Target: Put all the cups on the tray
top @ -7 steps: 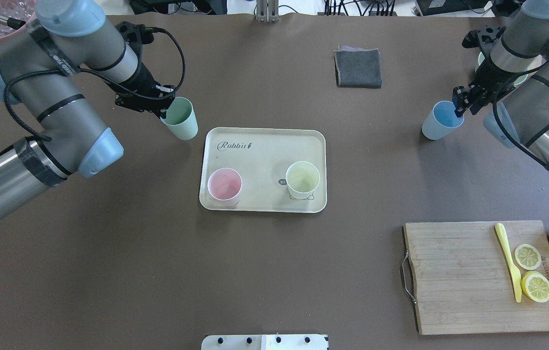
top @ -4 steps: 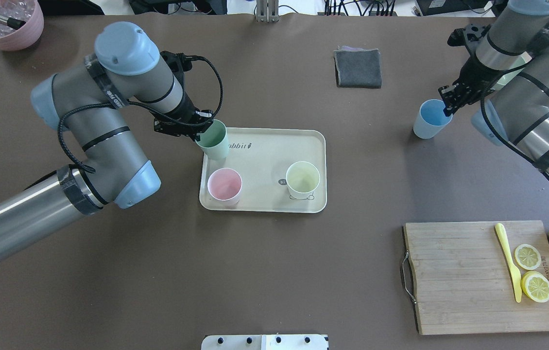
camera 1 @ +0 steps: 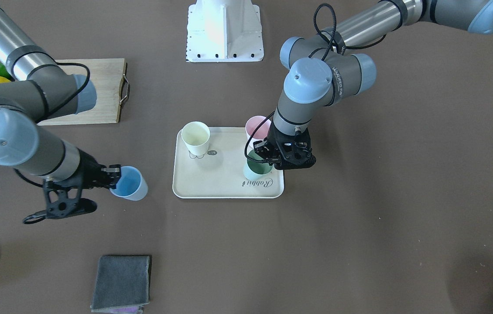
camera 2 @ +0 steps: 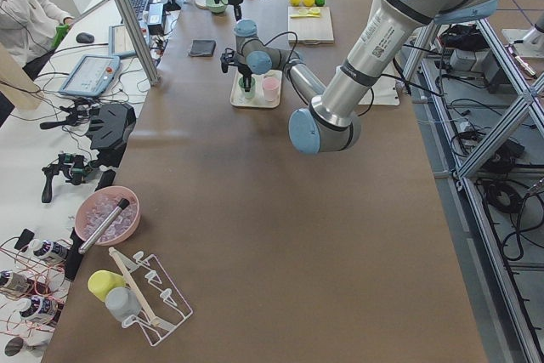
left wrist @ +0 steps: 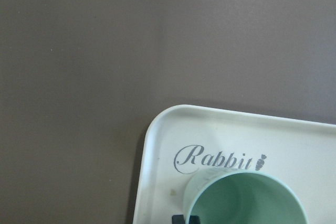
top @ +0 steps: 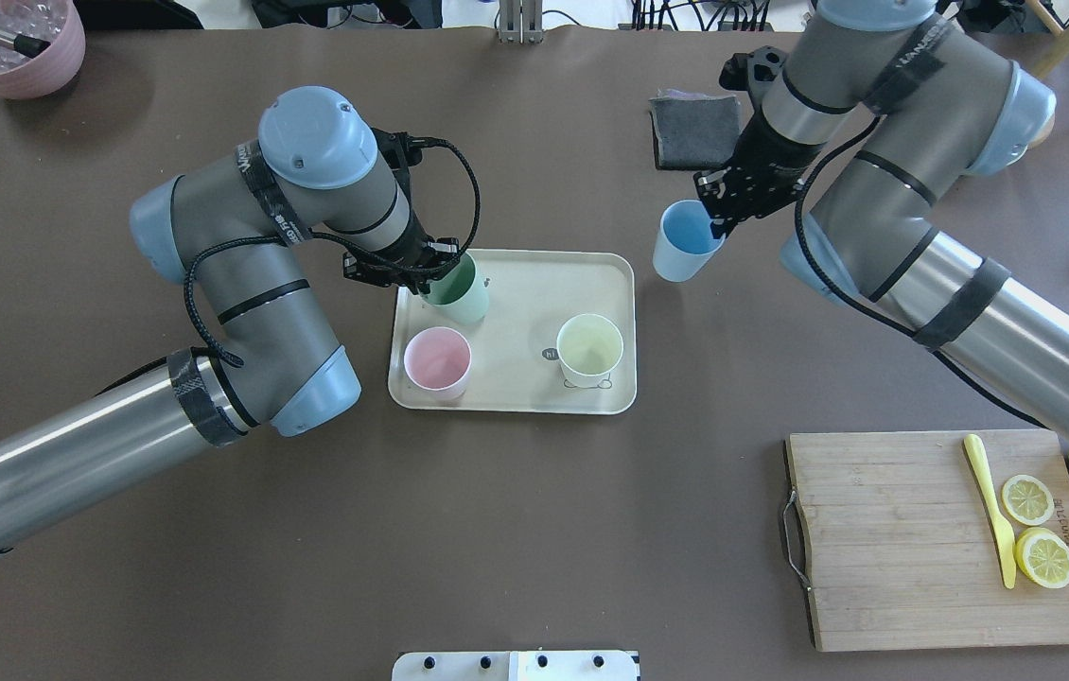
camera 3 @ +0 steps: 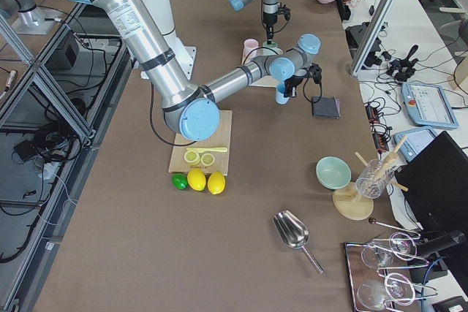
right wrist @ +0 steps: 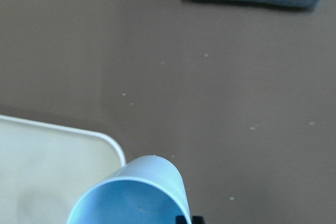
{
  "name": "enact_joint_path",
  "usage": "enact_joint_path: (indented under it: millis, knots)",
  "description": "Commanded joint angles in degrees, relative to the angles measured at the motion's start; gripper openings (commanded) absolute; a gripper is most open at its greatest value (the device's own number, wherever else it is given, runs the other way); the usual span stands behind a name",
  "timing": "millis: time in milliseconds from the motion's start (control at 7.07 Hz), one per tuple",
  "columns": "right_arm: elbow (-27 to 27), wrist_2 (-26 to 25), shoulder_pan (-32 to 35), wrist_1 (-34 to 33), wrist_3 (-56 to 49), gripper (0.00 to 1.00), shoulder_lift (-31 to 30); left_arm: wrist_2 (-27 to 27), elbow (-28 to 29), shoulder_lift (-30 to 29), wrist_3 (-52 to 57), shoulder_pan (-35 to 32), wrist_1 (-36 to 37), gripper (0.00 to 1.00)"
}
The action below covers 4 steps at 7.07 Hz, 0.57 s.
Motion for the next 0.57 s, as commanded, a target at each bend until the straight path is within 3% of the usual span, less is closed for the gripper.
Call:
enact_joint_path:
  millis: [0, 425]
  knots:
    - [0.30, -2.21, -5.19, 0.12, 8.04, 0.00, 3.91, -0.90, -0.78, -0.18, 0.39, -2.69, 0.19, 0.99]
    - [0.21, -8.45, -10.29, 0.64, 10.69, 0.00, 4.54, -6.27, -3.93, 4.02, 9.15, -8.33, 0.63, 0.99]
